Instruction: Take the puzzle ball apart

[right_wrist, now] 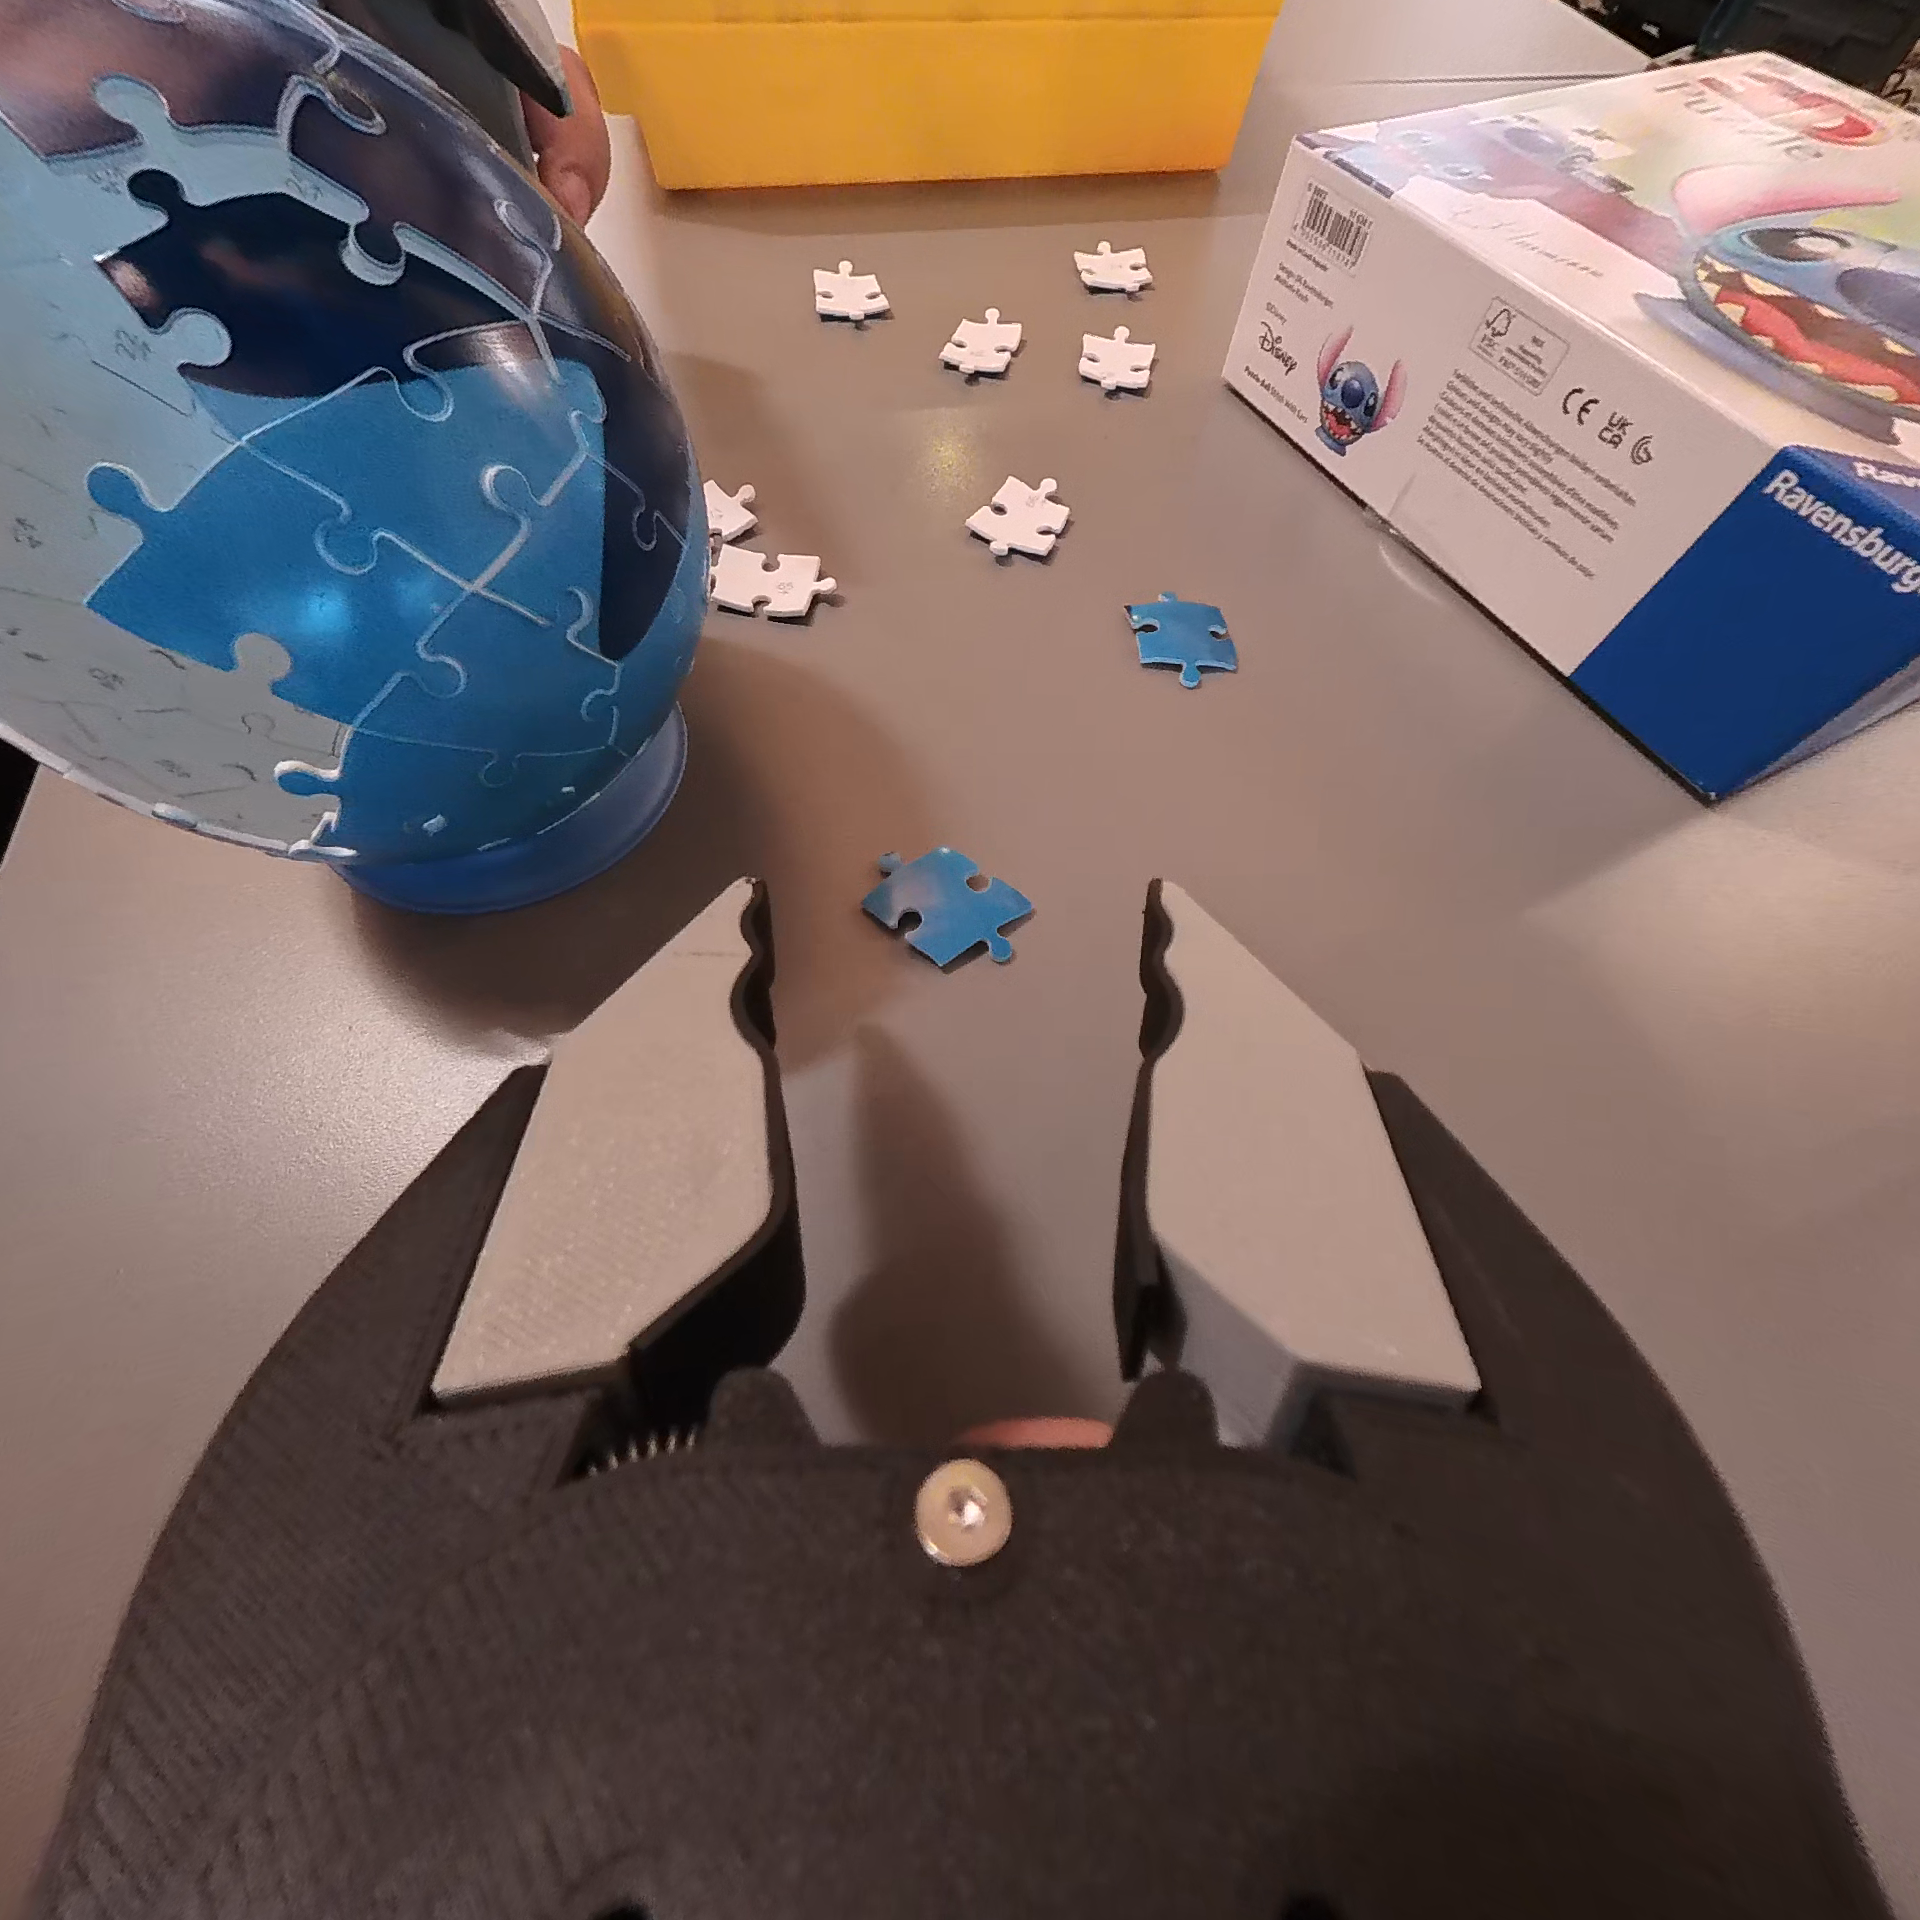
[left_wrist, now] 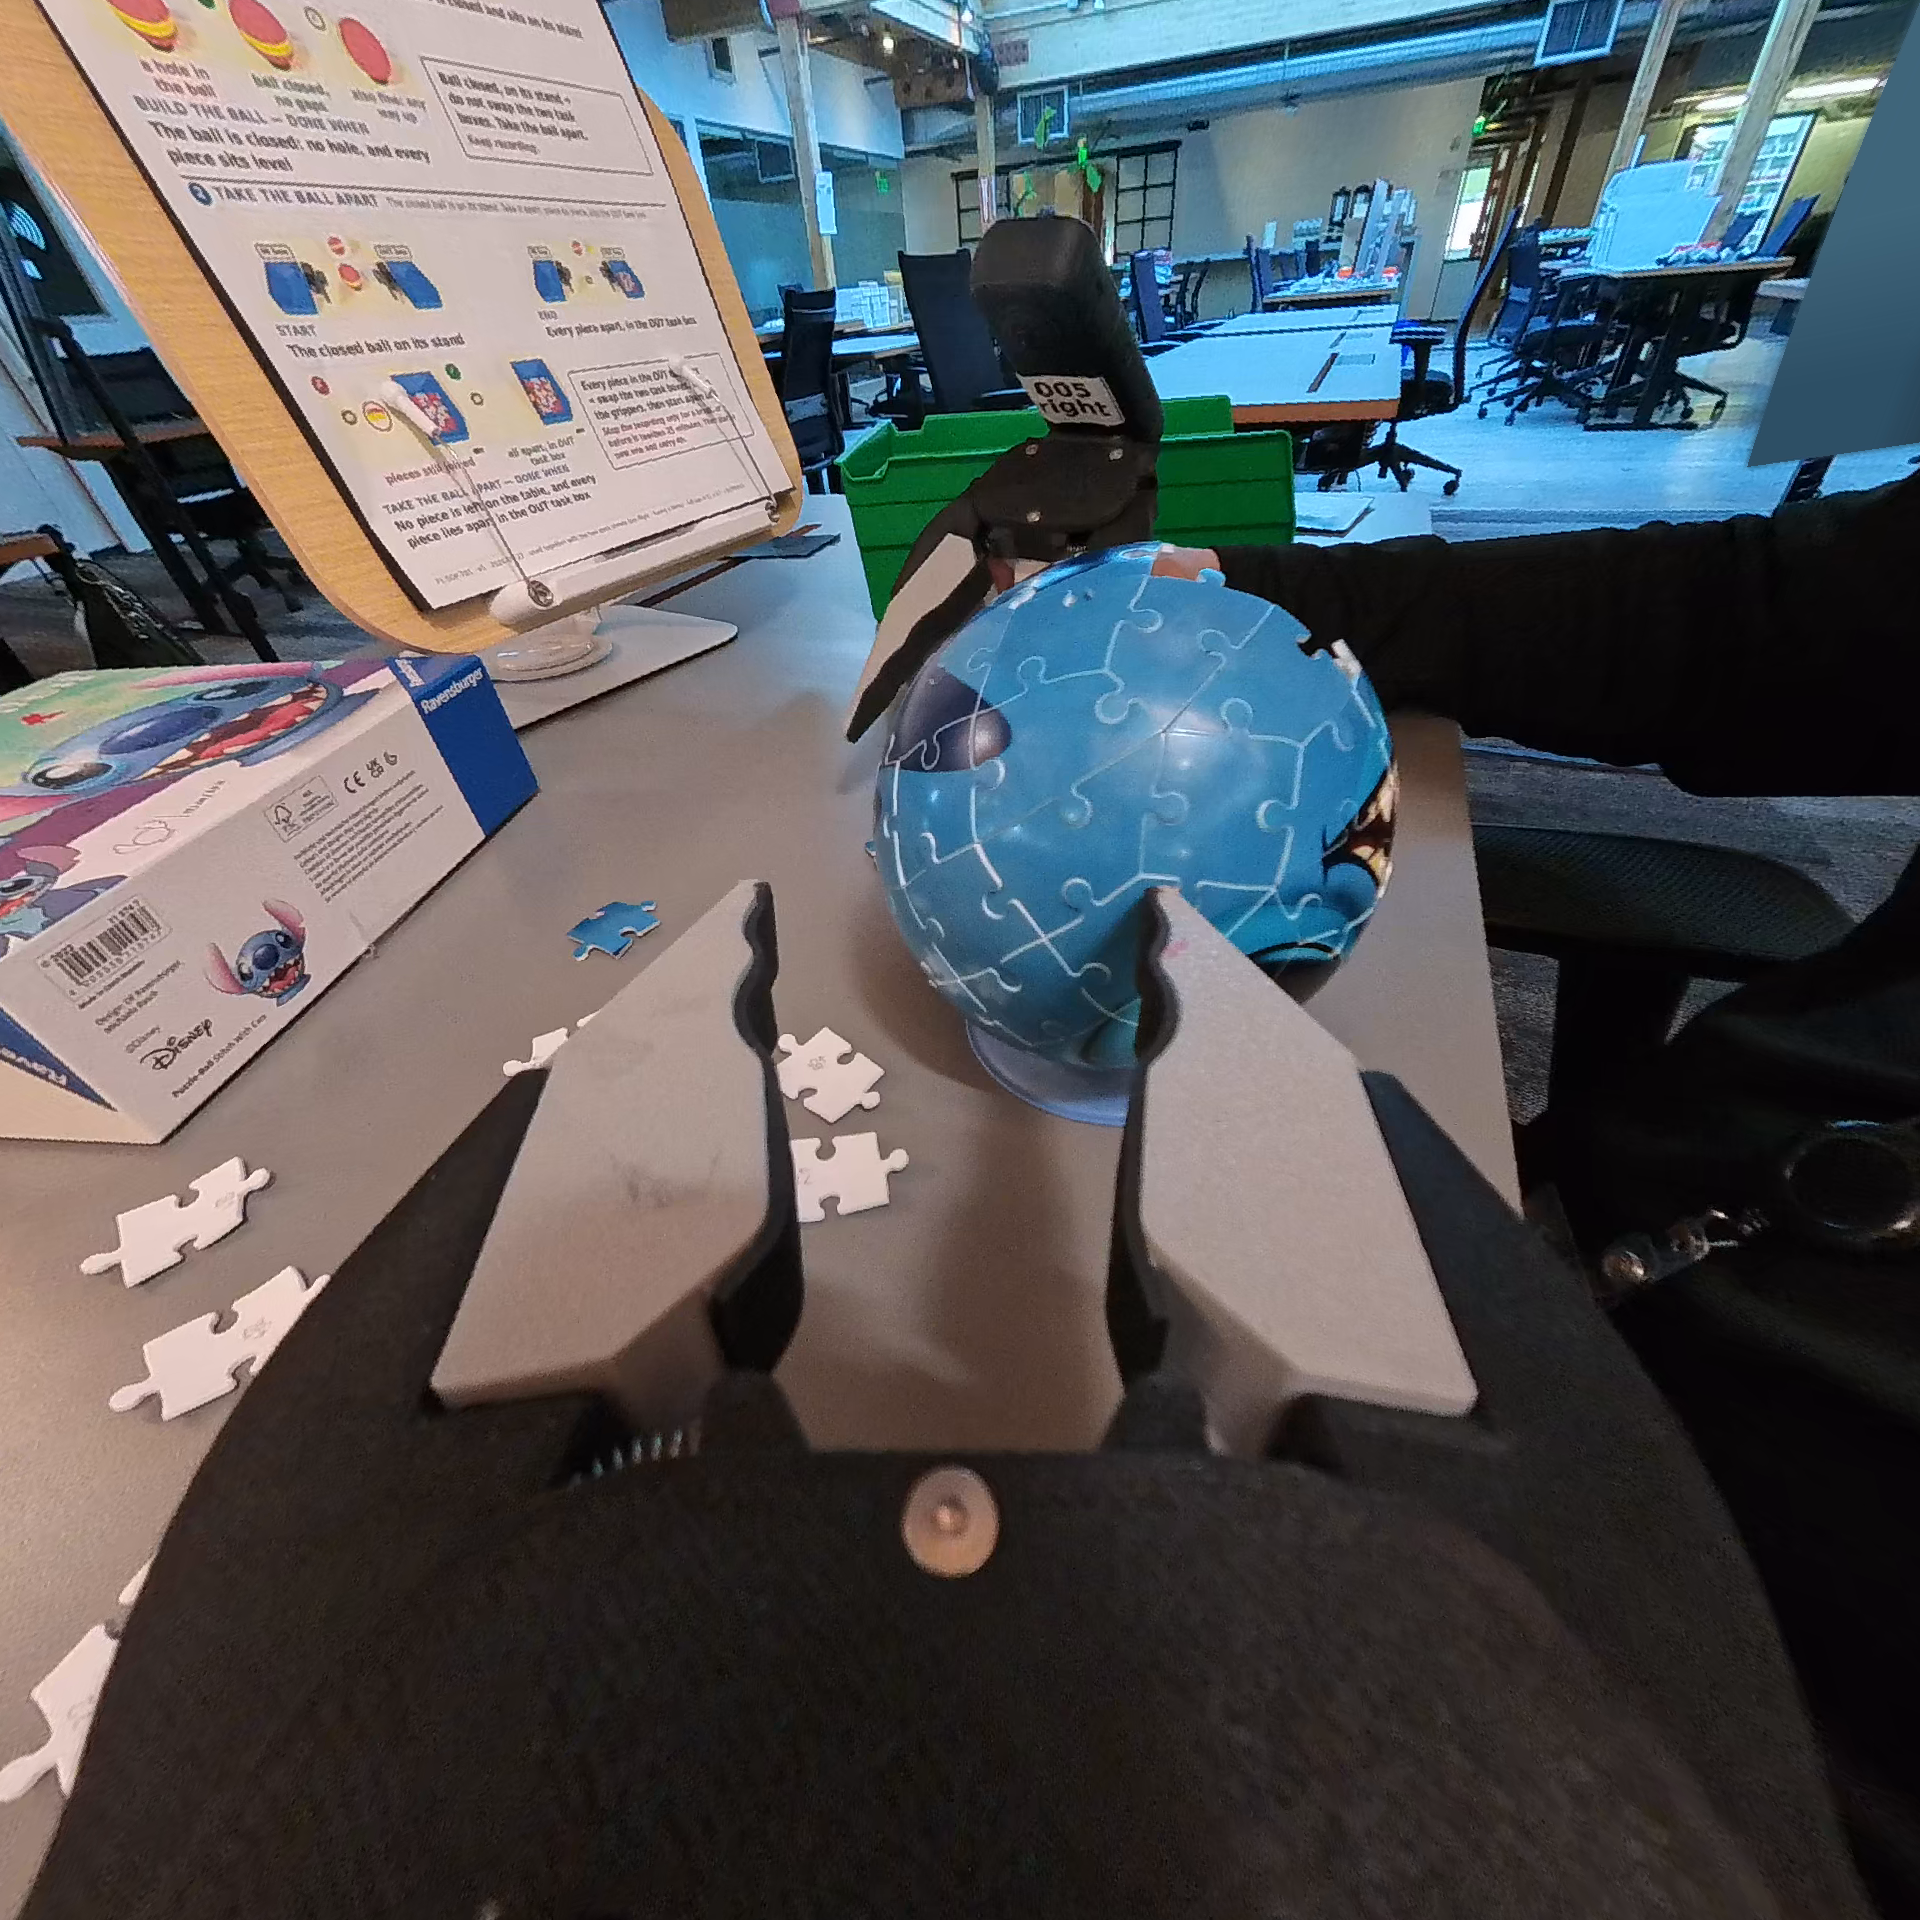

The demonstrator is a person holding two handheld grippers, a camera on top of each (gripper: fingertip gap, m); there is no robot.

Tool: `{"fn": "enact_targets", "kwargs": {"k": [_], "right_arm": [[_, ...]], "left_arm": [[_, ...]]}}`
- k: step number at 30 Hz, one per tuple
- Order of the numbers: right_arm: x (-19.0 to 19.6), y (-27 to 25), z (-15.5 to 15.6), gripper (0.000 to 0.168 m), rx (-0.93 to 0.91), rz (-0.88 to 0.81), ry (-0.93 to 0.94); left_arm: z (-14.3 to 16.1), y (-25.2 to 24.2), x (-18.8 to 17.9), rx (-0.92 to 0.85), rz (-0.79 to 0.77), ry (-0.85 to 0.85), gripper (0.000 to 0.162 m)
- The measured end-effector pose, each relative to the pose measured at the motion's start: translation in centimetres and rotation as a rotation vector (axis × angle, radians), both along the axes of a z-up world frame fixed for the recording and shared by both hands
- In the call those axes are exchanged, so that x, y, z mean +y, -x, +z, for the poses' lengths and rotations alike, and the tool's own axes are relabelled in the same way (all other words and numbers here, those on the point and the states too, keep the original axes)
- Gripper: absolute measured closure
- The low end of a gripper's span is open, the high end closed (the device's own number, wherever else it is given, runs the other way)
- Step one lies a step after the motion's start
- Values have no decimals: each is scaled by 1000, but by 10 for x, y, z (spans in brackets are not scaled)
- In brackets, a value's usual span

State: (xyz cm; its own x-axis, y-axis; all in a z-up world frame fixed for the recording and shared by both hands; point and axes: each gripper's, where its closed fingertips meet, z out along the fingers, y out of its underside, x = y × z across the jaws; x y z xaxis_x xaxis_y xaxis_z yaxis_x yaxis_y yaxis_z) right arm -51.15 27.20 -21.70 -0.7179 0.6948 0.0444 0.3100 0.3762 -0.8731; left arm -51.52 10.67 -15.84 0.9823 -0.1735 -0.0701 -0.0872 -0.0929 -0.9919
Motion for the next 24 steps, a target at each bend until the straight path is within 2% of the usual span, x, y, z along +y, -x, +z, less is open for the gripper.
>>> {"fn": "enact_targets", "kwargs": {"k": [24], "right_arm": [[-5, -4, -2, 100, 3, 35, -19]], "left_arm": [[0, 0, 1, 2, 5, 3, 96]]}}
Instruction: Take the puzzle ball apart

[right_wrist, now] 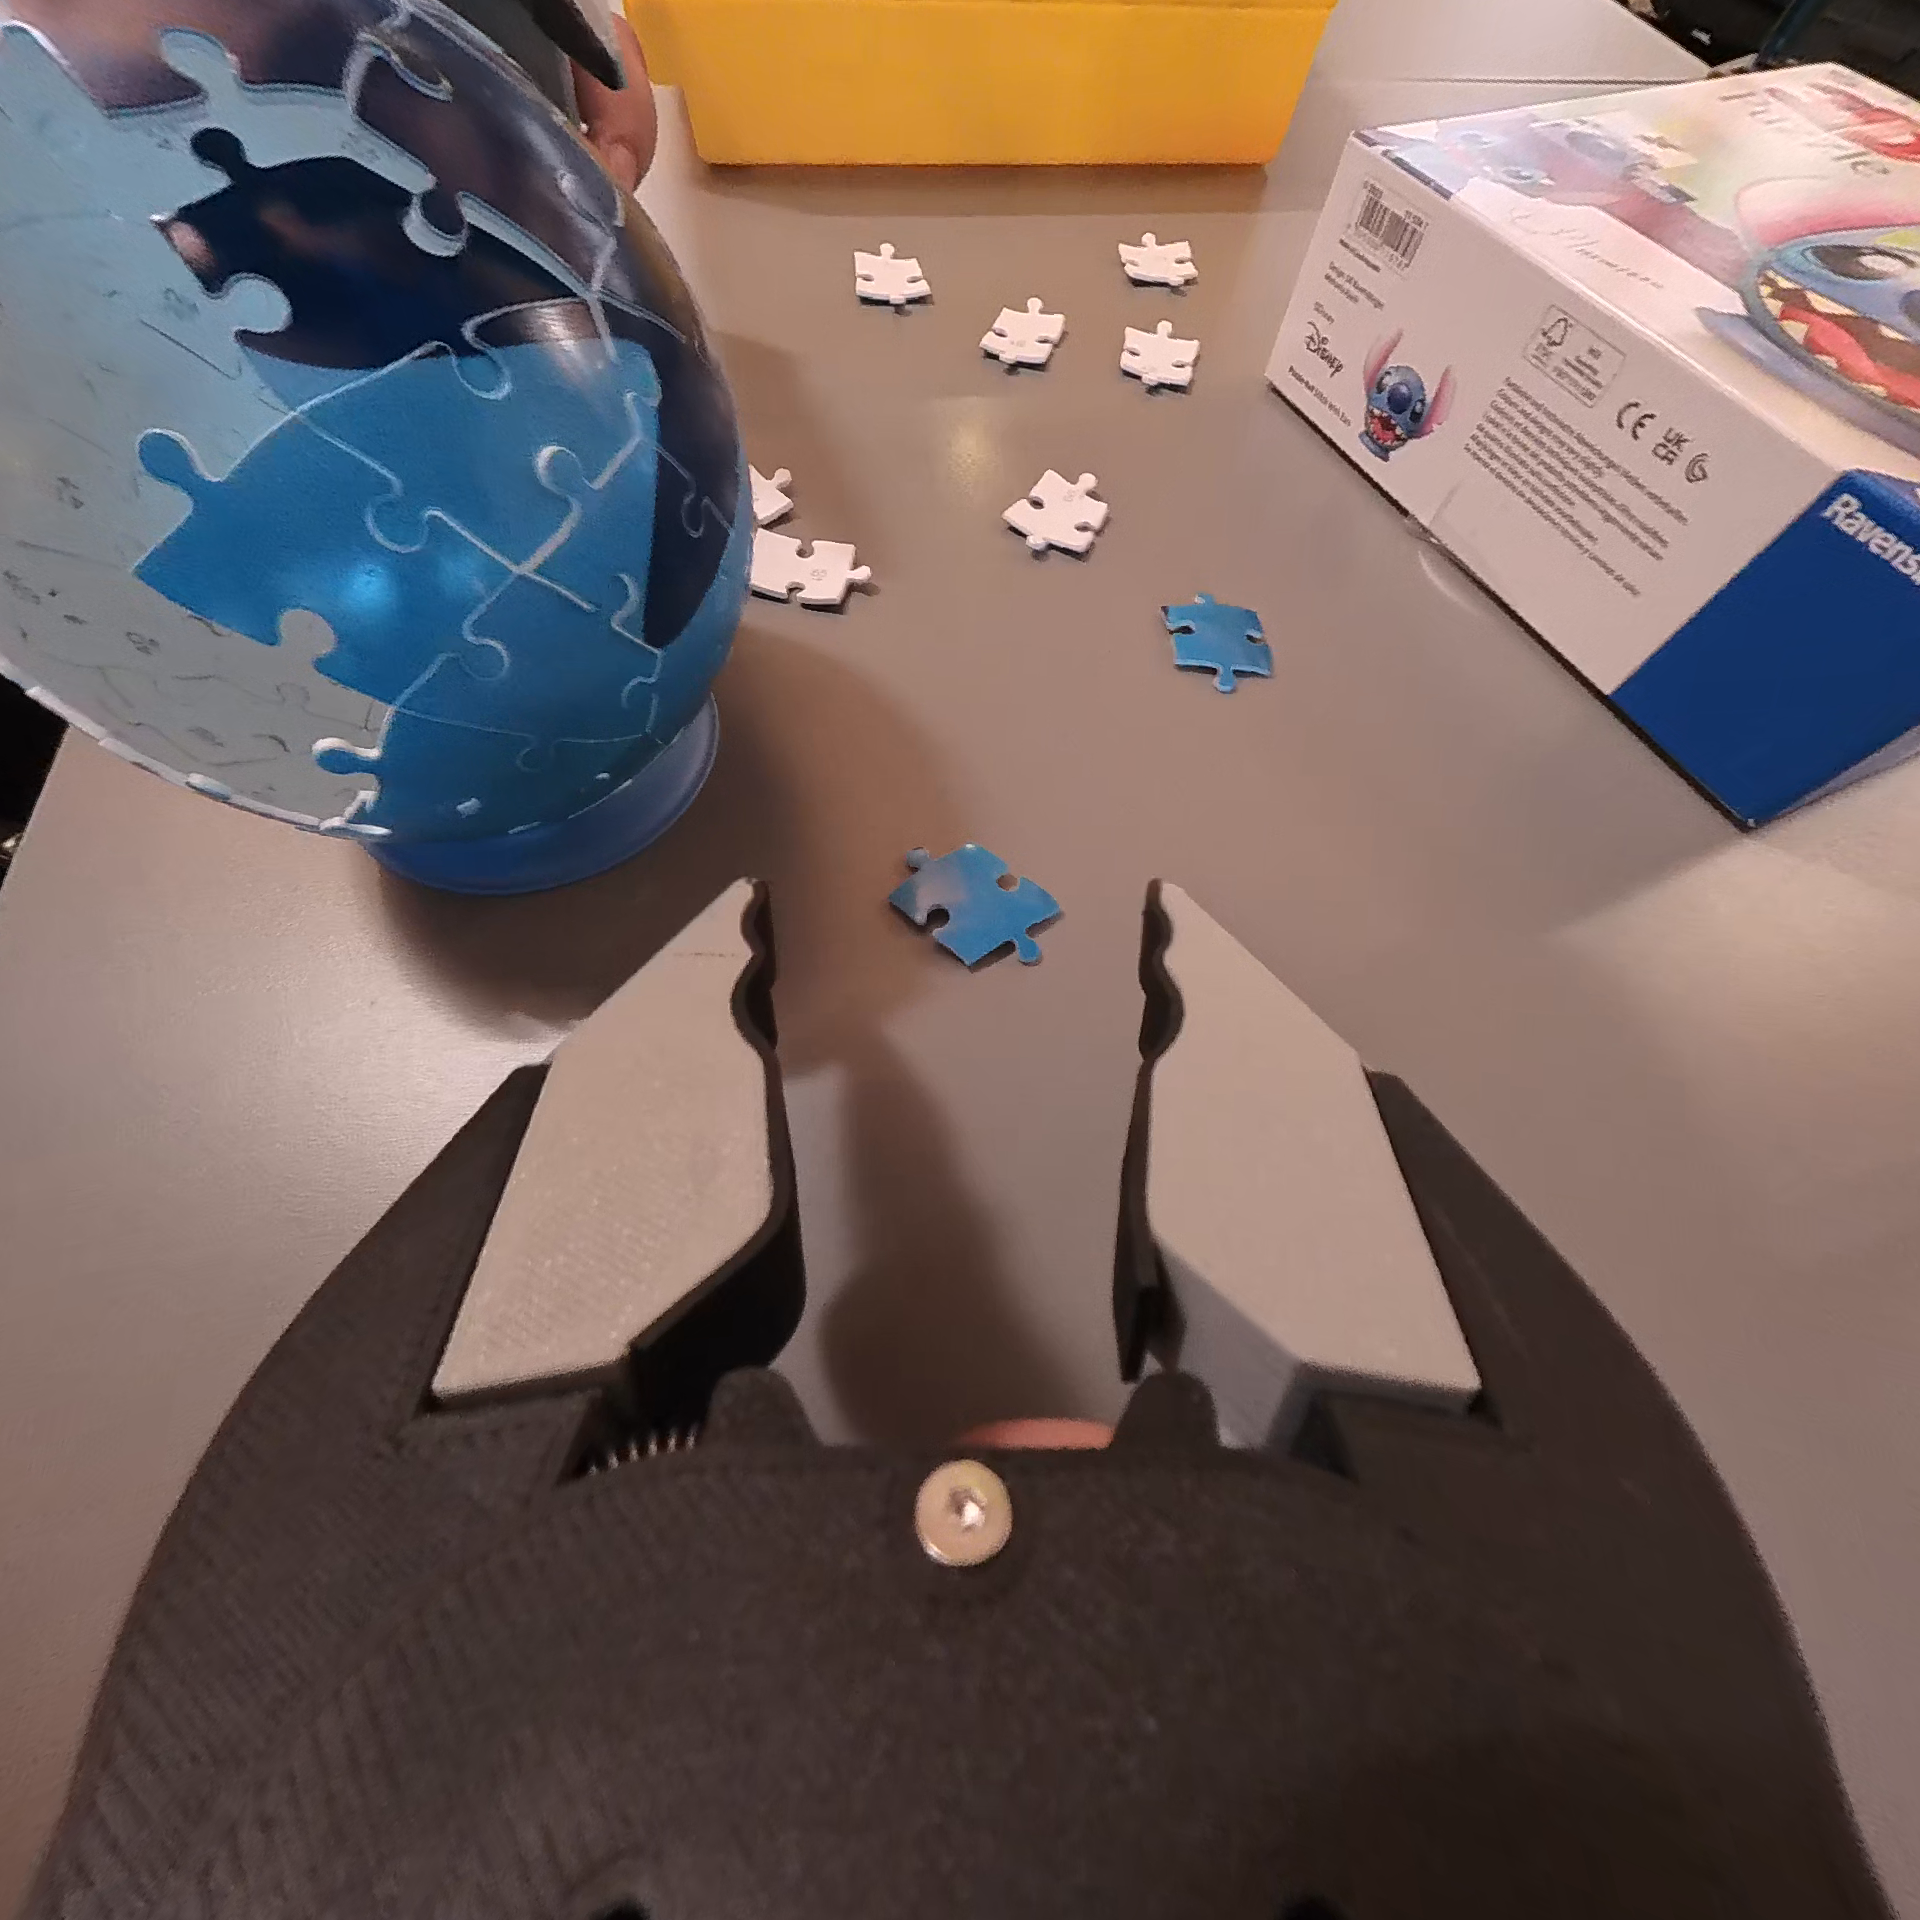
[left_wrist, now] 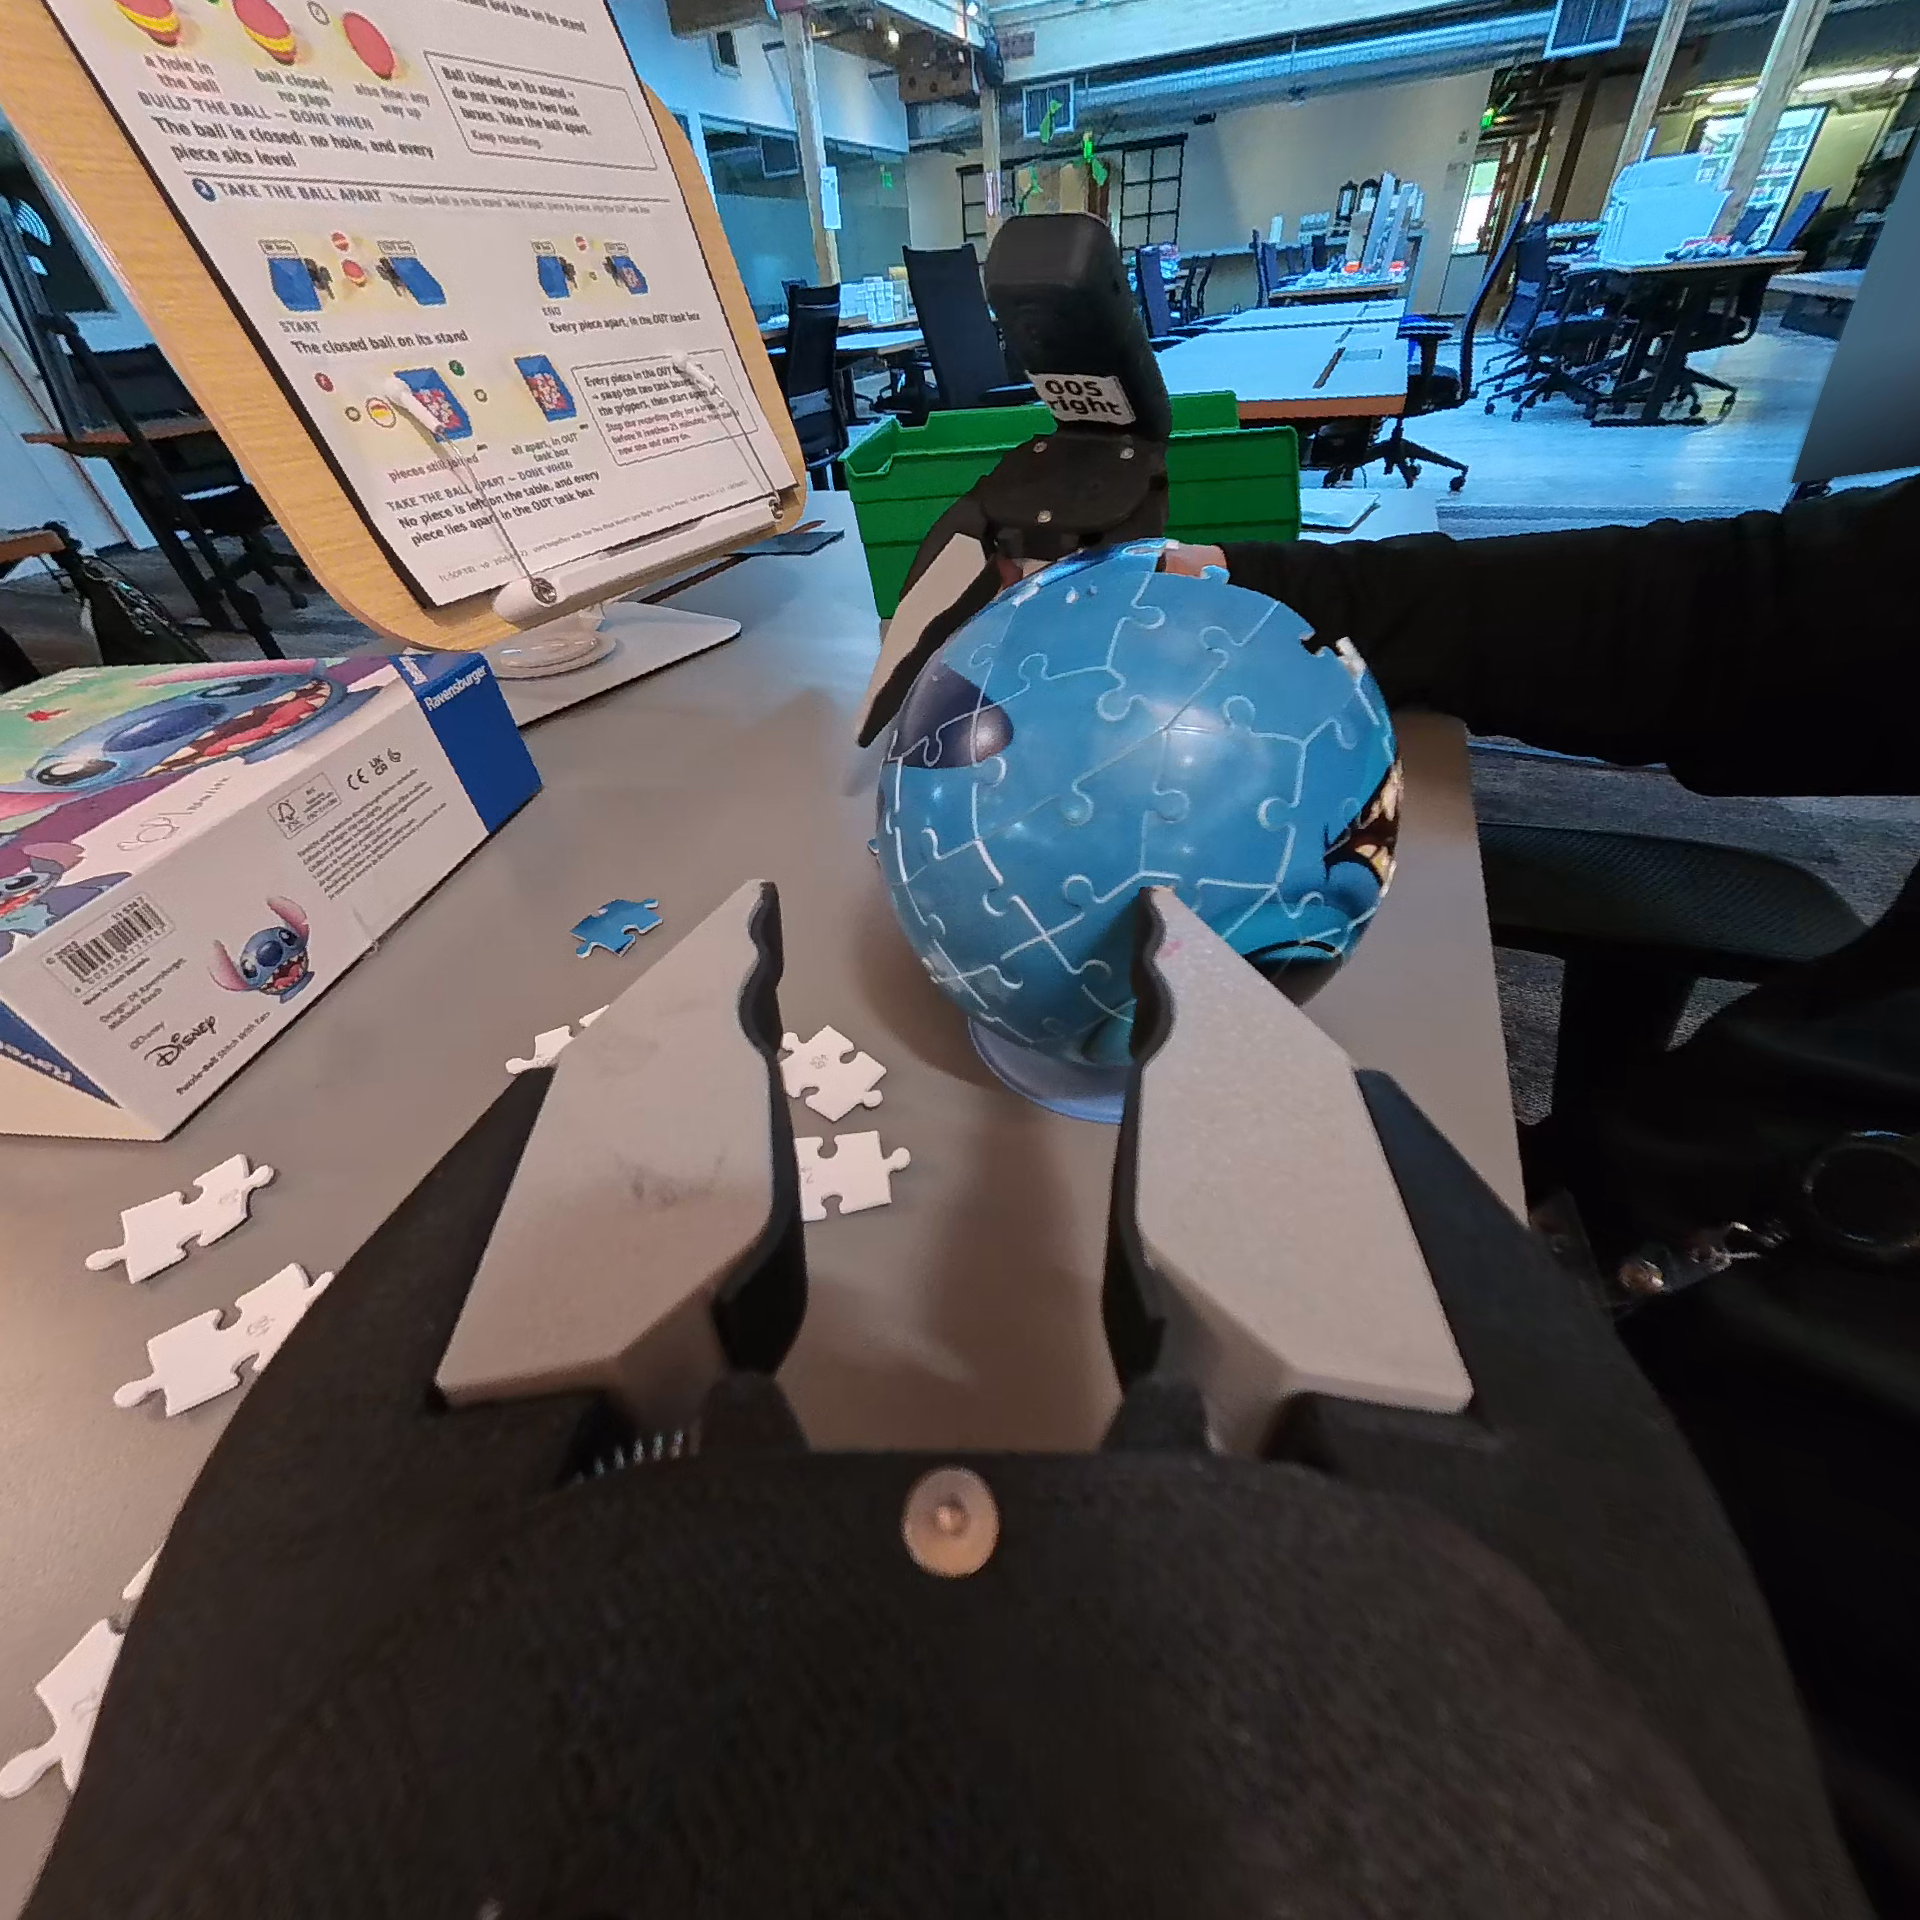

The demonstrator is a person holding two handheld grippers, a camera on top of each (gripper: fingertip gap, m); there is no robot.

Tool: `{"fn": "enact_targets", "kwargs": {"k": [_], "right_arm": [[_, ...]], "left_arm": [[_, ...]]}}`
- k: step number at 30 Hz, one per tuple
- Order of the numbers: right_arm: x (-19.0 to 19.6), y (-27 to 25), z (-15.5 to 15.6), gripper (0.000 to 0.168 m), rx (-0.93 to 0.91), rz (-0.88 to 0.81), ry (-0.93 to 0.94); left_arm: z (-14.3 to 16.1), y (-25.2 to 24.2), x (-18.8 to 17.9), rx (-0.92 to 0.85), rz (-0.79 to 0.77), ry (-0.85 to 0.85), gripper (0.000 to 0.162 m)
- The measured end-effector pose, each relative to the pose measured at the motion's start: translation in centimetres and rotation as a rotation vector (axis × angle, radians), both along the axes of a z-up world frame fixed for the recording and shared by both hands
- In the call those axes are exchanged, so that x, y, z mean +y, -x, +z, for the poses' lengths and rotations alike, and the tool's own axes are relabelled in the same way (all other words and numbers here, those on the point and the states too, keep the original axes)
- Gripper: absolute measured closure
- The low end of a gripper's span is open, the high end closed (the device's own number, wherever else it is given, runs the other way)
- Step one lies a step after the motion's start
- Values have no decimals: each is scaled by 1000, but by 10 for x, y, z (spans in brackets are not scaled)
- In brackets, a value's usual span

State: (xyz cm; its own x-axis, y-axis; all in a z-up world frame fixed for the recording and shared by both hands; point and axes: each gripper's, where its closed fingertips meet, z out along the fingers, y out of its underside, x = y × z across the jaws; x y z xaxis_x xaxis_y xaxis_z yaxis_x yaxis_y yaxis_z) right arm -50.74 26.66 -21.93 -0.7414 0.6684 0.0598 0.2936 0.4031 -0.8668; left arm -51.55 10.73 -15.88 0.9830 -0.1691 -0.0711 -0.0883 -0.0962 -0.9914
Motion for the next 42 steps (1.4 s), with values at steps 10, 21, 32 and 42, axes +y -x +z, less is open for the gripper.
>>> {"fn": "enact_targets", "kwargs": {"k": [10, 21, 32, 42], "right_arm": [[-40, -34, 63, 98, 72, 202, 303], [-96, -39, 80, 93, 110, 310, 109], [-112, -21, 76, 110, 292, 192, -293], [-114, -5, 69, 112, 398, 118, -634]], "left_arm": [[20, -24, -8, -64, -112, -30, 80], [32, -64, 17, 103, -135, 136, 65], [14, -66, 28, 258, -42, 190, 66], [9, -61, 38, 324, 5, 261, 66]]}}
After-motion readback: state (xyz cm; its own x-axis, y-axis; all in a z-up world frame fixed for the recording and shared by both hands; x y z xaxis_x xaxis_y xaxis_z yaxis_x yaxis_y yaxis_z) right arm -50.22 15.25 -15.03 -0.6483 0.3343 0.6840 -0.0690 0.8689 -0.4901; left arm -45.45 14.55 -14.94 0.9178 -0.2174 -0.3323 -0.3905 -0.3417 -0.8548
